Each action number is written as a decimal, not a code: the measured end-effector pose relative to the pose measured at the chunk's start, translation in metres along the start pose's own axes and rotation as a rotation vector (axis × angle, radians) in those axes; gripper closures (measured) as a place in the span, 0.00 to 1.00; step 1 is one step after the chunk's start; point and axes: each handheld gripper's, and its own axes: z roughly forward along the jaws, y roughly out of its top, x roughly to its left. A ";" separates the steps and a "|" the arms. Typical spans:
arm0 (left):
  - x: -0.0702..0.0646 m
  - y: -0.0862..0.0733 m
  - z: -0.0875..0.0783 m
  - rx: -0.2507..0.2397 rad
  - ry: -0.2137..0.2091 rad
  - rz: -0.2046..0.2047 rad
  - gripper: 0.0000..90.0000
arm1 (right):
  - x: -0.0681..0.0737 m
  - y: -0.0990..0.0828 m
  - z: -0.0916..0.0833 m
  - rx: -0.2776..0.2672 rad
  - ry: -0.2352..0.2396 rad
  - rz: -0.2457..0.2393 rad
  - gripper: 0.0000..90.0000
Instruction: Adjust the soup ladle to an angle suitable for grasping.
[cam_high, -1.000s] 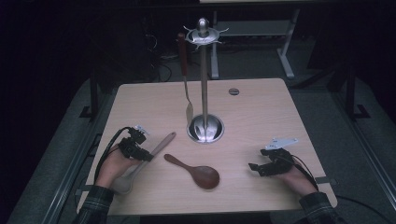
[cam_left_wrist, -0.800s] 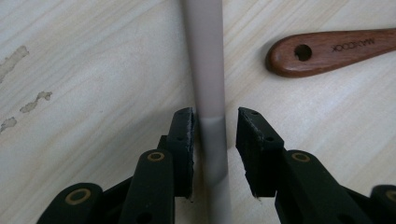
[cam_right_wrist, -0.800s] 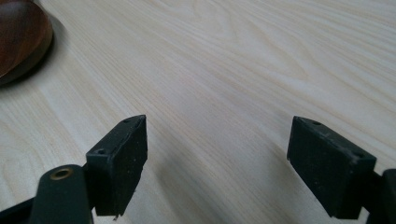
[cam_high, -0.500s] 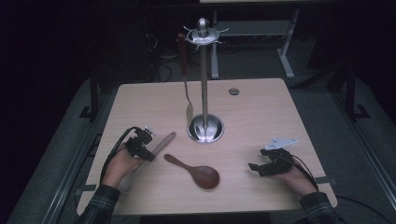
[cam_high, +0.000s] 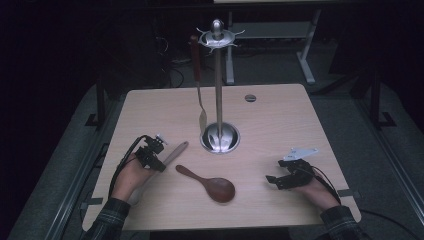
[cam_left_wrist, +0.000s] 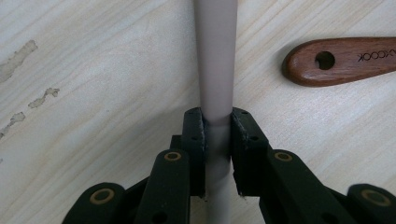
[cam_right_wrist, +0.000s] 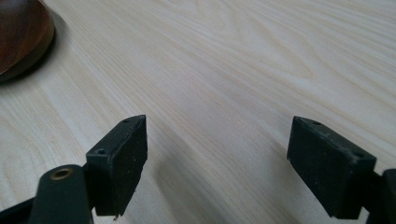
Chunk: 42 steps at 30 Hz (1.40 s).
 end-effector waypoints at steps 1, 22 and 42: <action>0.000 0.000 0.000 -0.003 0.006 0.000 0.85 | 0.000 0.000 0.000 -0.001 0.000 0.000 0.22; 0.024 -0.031 -0.071 -0.485 -0.109 -0.044 0.85 | 0.000 0.003 -0.003 0.016 -0.033 0.007 0.19; -0.019 -0.024 -0.117 -0.715 -0.158 0.036 0.85 | 0.014 0.037 -0.029 -0.151 -0.026 0.083 0.44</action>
